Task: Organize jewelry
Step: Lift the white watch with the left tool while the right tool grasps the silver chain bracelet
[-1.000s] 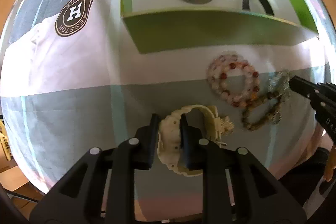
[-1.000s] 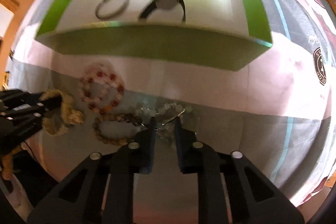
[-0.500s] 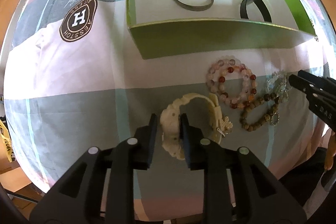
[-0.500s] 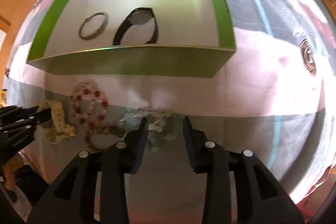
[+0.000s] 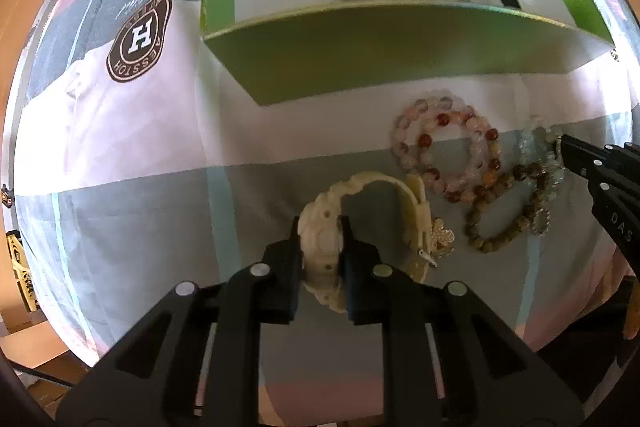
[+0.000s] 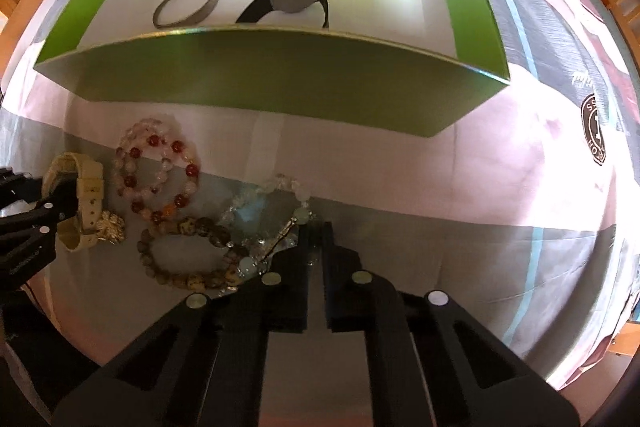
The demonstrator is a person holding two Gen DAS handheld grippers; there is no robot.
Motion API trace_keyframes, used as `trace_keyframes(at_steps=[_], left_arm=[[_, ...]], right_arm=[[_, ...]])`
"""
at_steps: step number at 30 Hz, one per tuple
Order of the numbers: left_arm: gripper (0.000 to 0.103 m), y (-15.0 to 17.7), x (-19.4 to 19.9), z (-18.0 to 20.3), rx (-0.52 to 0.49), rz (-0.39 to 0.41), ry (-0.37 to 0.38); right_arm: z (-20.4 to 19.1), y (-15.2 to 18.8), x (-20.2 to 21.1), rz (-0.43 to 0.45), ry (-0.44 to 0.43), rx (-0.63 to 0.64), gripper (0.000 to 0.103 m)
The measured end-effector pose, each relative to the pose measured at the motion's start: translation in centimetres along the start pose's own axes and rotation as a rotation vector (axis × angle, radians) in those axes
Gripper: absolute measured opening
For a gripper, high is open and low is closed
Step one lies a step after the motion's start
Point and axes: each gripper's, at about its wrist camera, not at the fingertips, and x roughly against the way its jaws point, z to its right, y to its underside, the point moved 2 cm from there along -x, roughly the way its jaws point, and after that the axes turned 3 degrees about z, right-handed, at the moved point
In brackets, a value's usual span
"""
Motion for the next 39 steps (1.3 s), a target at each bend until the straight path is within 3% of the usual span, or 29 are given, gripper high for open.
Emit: trace_keyframes(at_steps=[7, 19, 28, 39], left_arm=[[0.016, -0.8, 2.9, 0.3, 0.036, 0.099, 0.077], [0.017, -0.4, 5.3, -0.2, 0.032, 0.169, 0.121], [0.016, 0.1, 8.4, -4.7, 0.075, 0.221, 0.178], [0.016, -0.2, 7.6, -4.0, 0.077, 0.211, 0.151]], right_arm=[[0.7, -0.2, 1.5, 0.071, -0.016, -0.038, 0.005], [2.1, -1.0, 3.2, 0.098, -0.023, -0.047, 0.005], [3.2, -1.1, 4.9, 0.122, -0.046, -0.068, 0.005], [3.3, -0.9, 5.0, 0.12, -0.019, -0.06, 0.006]])
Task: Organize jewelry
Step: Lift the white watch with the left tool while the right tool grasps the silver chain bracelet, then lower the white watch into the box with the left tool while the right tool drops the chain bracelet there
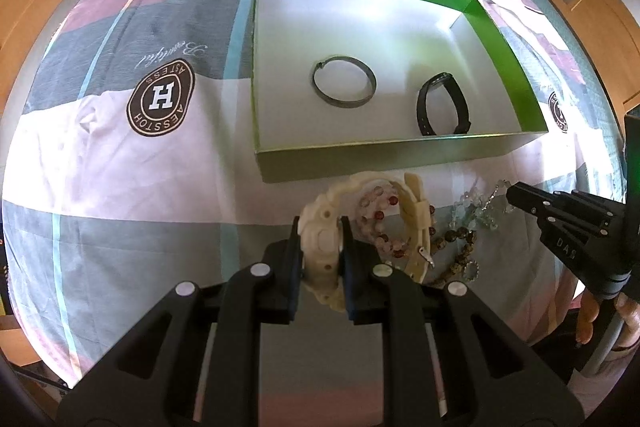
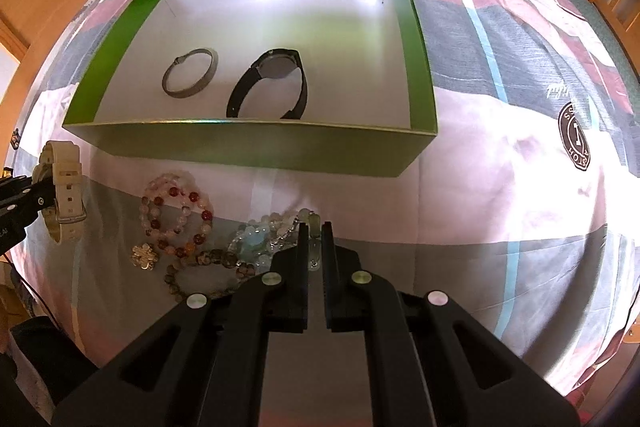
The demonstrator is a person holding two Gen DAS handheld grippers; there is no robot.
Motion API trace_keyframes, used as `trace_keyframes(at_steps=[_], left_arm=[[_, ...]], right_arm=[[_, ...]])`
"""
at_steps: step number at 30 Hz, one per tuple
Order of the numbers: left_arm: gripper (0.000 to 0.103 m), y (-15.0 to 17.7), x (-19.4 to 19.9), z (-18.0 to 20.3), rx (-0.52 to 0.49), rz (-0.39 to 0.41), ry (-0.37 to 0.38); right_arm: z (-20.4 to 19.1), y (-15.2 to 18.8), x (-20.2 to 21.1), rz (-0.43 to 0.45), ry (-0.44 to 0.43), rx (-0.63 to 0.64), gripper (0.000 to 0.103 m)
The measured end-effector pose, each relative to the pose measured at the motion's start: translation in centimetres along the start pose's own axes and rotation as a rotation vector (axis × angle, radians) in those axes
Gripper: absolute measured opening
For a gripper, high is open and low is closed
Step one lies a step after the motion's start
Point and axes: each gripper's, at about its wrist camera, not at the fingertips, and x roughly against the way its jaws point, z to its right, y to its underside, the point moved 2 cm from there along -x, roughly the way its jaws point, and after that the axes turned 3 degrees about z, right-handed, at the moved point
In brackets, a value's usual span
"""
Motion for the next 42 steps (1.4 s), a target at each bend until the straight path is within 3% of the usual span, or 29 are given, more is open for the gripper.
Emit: trace_keyframes(at_steps=[9, 15, 25, 34, 42], left_arm=[[0.016, -0.1, 0.4, 0.2, -0.002, 0.027, 0.001], [0.017, -0.6, 1.8, 0.0, 0.013, 0.084, 0.021], [0.017, -1.7, 3.8, 0.2, 0.027, 0.183, 0.047], [0.017, -4.9, 4.1, -1.2, 0.116, 0.245, 0.05], [0.017, -6.2, 0.5, -2.2, 0.139, 0.185, -0.032]], right_arm=[[0.1, -0.4, 1.1, 0.041, -0.049, -0.019, 0.006], [-0.2, -0.9, 4.4, 0.158, -0.122, -0.01, 0.006], [-0.7, -1.2, 7.3, 0.253, -0.163, 0.011, 0.006], [-1.2, -3.1, 10.4, 0.429, -0.232, -0.024, 0.006], [-1.9, -5.1, 7.3, 0.391, -0.164, -0.033, 0.006]])
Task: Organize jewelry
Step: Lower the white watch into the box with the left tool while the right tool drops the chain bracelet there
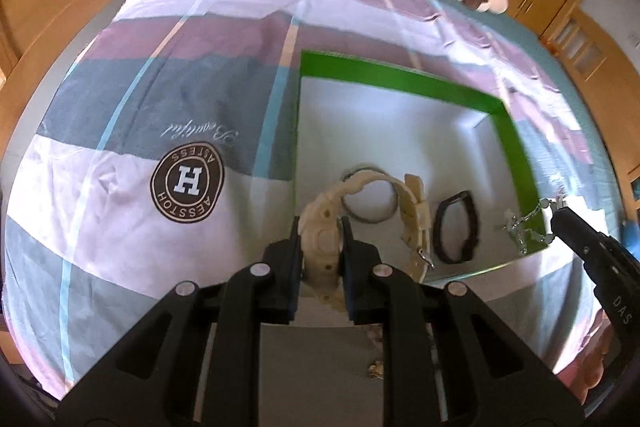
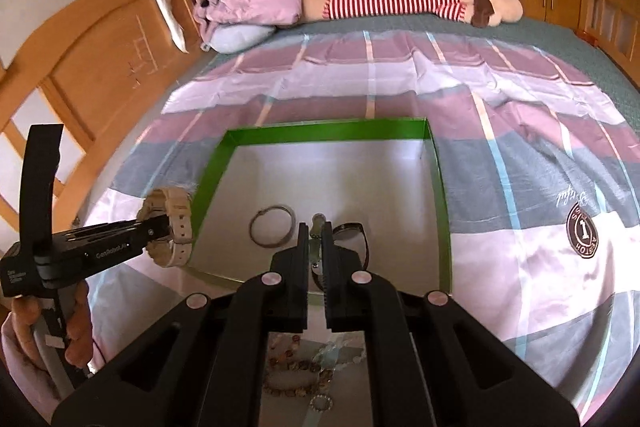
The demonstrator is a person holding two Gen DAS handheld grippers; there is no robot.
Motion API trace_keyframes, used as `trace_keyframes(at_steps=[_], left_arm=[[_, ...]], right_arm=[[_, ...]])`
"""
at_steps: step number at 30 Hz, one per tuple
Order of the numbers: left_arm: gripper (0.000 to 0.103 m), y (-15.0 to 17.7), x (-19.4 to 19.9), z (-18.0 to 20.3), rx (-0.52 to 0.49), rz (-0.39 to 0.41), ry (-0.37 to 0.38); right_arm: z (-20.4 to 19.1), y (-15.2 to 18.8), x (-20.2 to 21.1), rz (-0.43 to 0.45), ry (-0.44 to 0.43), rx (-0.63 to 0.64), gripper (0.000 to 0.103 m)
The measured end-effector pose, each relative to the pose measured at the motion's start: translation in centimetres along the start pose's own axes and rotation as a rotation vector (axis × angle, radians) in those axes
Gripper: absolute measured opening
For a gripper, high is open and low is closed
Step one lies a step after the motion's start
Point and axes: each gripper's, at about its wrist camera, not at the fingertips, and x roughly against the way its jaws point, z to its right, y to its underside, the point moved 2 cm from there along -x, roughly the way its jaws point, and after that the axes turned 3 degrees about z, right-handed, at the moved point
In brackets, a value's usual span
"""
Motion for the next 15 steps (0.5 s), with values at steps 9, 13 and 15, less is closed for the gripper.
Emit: trace_keyframes(at_steps=[9, 13, 15], left_arm=[[0.018, -0.2, -2.3, 0.0, 0.013, -0.021, 0.002], [0.035, -0.4, -2.2, 0.5, 0.016, -0.011, 0.023], [0.041, -0.5, -1.9, 0.7, 0.014, -0.004, 0.041]], right_arm=[[1.3, 1.5, -4.0, -0.08, 0.074, -0.016, 0.006], [1.7, 1.9, -5.1, -0.109, 0.087, -0.021, 0.008], [1.7, 2.2, -5.4, -0.12, 0.104, -0.021, 0.022]])
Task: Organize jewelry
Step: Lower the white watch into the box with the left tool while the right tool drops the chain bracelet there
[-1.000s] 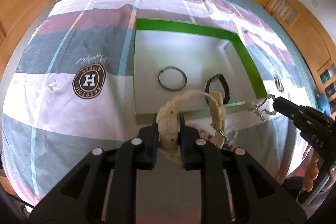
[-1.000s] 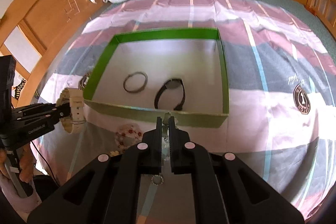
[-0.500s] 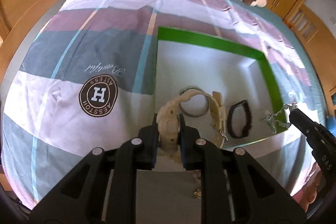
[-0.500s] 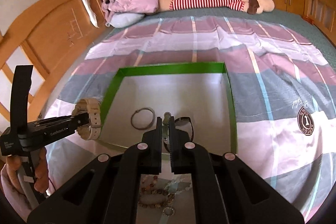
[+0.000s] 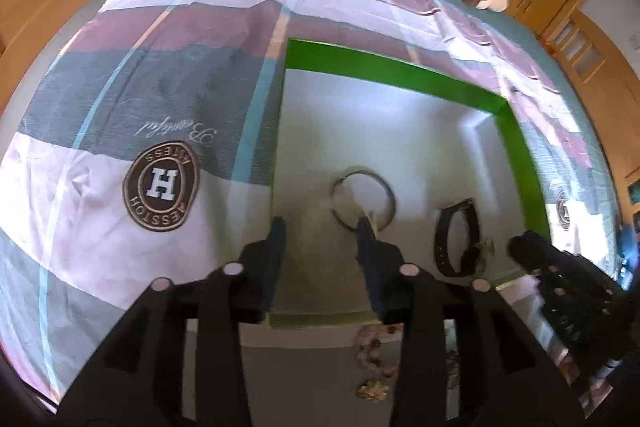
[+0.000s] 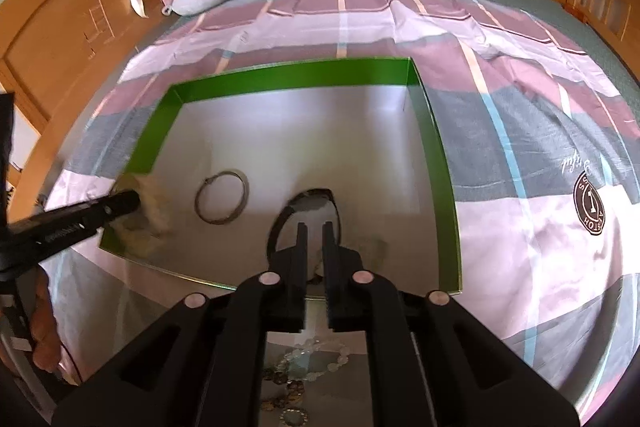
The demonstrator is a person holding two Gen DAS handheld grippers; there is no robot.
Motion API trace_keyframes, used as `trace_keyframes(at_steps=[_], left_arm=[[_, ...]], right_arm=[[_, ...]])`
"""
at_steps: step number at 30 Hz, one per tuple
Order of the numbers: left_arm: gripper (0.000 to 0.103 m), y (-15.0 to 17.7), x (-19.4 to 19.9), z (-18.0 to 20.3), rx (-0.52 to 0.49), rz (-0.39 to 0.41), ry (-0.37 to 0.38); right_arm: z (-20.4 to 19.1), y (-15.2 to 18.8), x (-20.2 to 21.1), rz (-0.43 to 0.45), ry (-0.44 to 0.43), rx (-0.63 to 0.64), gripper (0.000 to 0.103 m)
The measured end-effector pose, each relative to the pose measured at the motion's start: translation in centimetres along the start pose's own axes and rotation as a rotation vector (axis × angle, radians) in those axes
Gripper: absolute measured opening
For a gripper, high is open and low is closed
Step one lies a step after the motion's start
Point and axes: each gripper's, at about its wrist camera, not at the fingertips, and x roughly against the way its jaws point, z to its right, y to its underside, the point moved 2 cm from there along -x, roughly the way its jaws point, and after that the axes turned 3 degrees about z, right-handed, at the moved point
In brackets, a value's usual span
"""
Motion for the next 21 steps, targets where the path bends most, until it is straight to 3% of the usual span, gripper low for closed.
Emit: trace_keyframes(at_steps=[1, 3, 8, 11, 15, 17, 21], left_arm=[[0.041, 0.0, 0.4, 0.2, -0.003, 0.012, -0.003], [0.042, -0.1, 1.2, 0.4, -0.008, 0.029, 0.004], [0.045, 0.4, 3.0, 1.1, -0.027, 0.041, 0.025], [0.046, 1.8, 4.2, 1.6, -0.063, 0.025, 0.024], [0.046, 5.0, 5.0, 2.3, -0.134, -0.052, 0.033], [0.046, 6.5, 4.7, 2.5, -0.168, -0.068, 0.003], [0.048, 8.4, 2.3, 2.1, -0.168, -0.176, -0.067]], right_arm=[[0.1, 0.0, 0.1, 0.002, -0.002, -0.011, 0.032], [0.3, 0.1, 0.4, 0.01, -0.014, -0.031, 0.039], [0.3, 0.2, 2.4, 0.057, -0.06, -0.04, 0.039], [-0.2, 0.8, 3.4, 0.04, -0.109, -0.018, 0.039], [-2.2, 2.5, 3.7, -0.076, -0.179, 0.114, 0.039], [-3.3, 4.2, 2.8, -0.158, -0.14, 0.206, 0.039], [-3.1, 6.0, 0.0, -0.243, -0.048, 0.219, 0.039]])
